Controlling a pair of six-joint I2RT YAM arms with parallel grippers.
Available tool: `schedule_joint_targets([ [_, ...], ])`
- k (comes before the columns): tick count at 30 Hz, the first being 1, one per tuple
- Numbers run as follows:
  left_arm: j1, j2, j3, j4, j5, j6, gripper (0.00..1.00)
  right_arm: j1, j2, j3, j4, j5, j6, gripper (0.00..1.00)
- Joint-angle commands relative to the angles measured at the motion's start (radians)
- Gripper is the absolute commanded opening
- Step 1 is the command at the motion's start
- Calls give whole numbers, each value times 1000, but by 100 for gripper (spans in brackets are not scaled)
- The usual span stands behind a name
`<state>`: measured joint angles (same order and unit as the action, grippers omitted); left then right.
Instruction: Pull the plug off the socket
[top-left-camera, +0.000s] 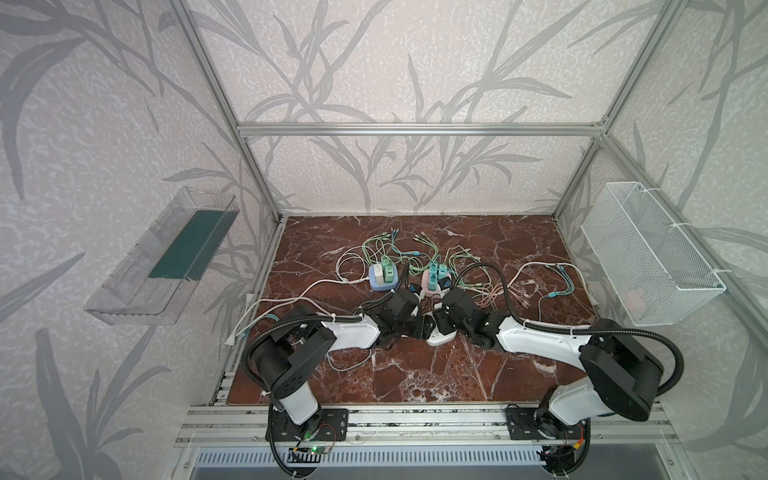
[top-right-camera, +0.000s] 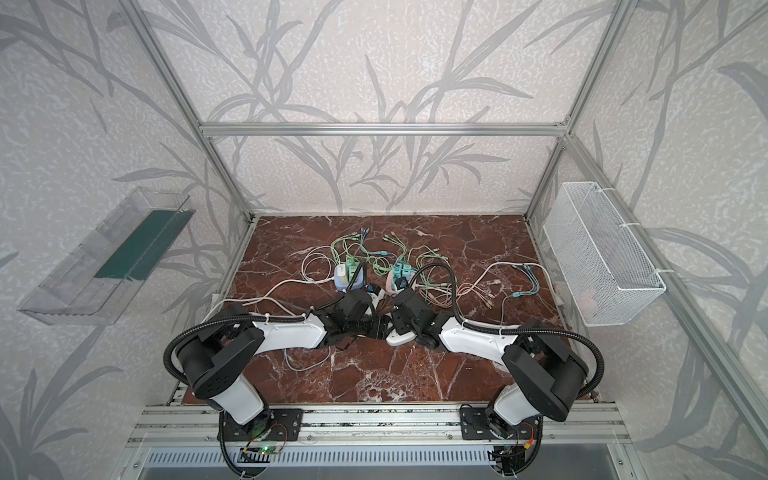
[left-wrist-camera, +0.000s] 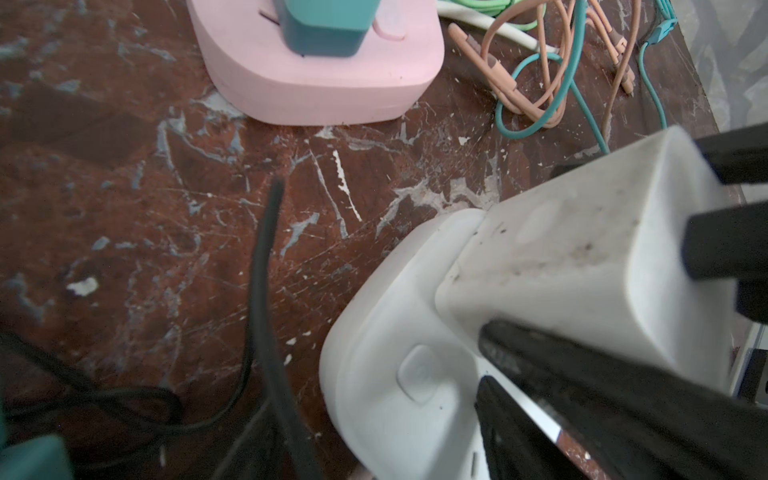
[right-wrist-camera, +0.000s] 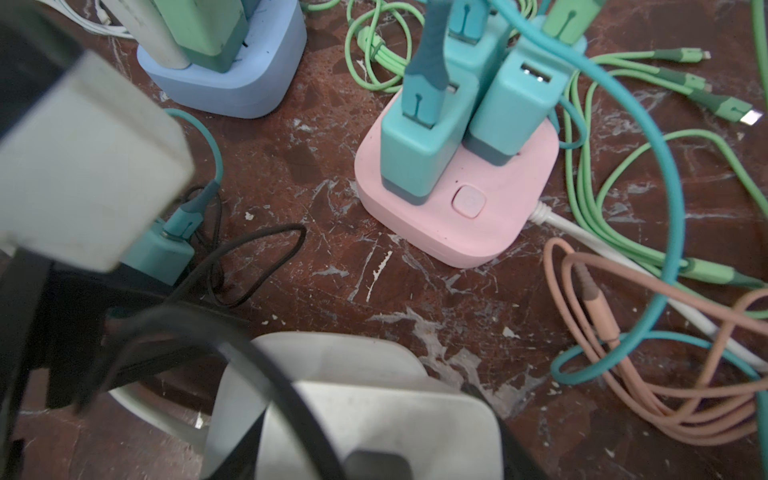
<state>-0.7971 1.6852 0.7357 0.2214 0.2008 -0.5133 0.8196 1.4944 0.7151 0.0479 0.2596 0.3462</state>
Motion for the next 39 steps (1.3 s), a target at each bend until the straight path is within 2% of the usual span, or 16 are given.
schedule_joint_targets([
  [1, 2, 37, 8, -105, -6, 13, 69, -4, -54, 16, 26, 25, 7, 33],
  [7, 2, 43, 8, -125, -9, 10, 69, -5, -54, 25, 14, 31, 20, 33],
  [12, 2, 63, 26, -164, -15, 11, 69, -23, -66, 27, 16, -8, 46, 32],
  [26, 2, 70, 19, -162, -13, 3, 68, -23, -89, 52, -83, 42, -14, 32],
  [39, 1, 51, -2, -132, 11, 19, 68, -57, -110, 91, -204, 11, -57, 32],
])
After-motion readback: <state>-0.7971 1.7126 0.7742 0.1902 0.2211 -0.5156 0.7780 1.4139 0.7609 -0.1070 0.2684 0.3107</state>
